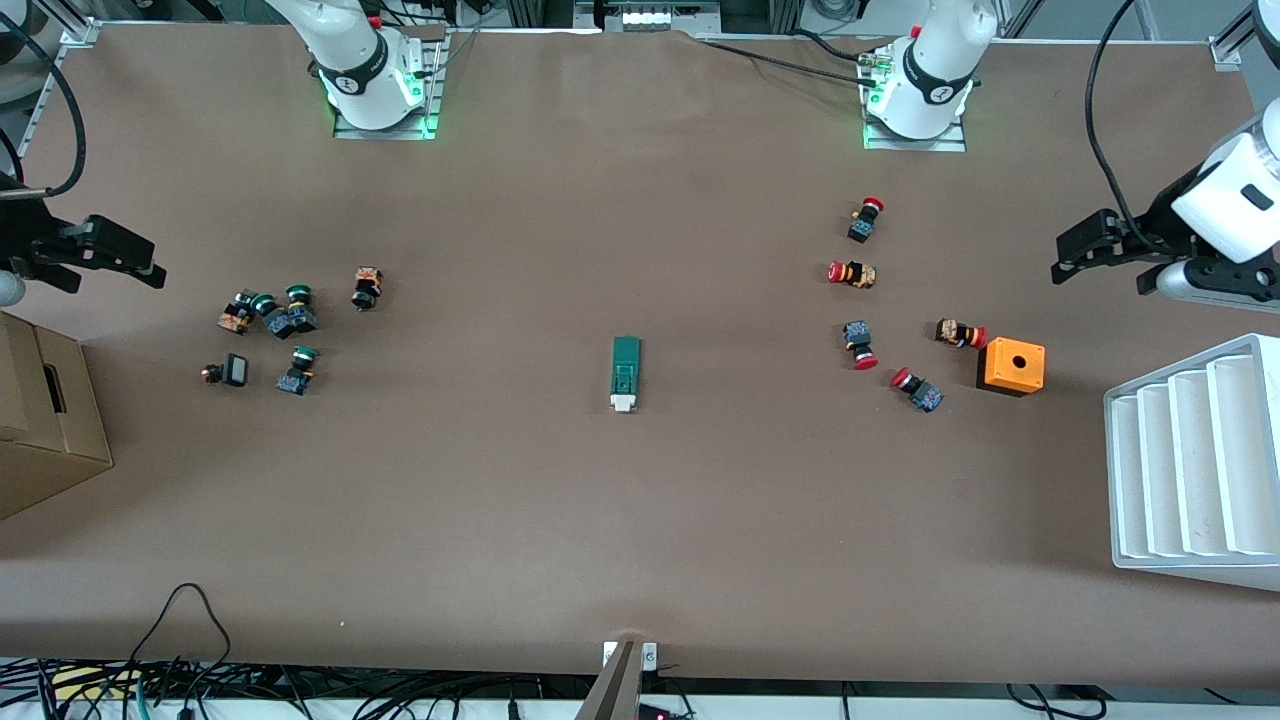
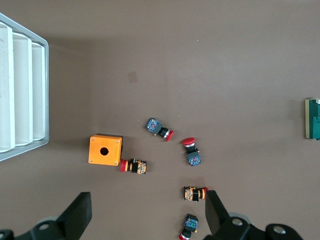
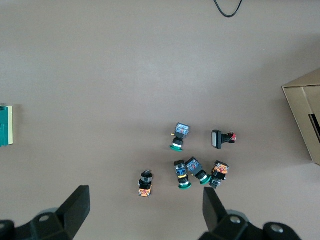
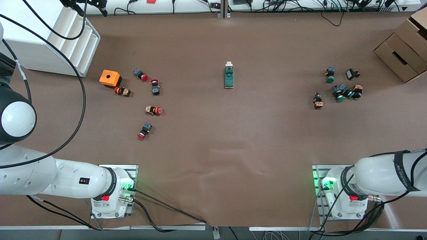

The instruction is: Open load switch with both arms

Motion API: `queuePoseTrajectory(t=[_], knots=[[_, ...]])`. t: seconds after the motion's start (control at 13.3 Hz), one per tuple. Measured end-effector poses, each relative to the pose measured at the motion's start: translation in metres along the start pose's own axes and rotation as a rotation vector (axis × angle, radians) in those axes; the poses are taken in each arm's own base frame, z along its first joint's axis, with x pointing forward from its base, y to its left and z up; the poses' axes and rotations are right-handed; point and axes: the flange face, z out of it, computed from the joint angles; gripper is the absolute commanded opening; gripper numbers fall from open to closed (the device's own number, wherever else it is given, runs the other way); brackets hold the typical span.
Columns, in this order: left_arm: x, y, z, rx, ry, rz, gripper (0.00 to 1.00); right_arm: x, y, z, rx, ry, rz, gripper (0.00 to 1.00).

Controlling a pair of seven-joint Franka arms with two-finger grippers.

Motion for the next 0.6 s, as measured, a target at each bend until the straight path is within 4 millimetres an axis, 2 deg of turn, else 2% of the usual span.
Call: queuePoseTrajectory(t=[0.23, 0.38, 0.6], knots=[[-0.003, -0.014, -0.001, 0.054, -0.016, -0.032, 1.0, -0.001, -0.002, 0.001, 0.001, -0.01, -0.003, 1.0], [-0.011, -0.015, -0.002, 0.063, -0.065, -0.091, 1.0, -0.001, -0.002, 0.002, 0.001, -0.013, -0.005, 1.0], [-0.016, -0.015, -0.019, 0.065, -0.07, -0.127, 1.0, -0.001, -0.002, 0.002, 0.001, -0.013, -0.006, 1.0]])
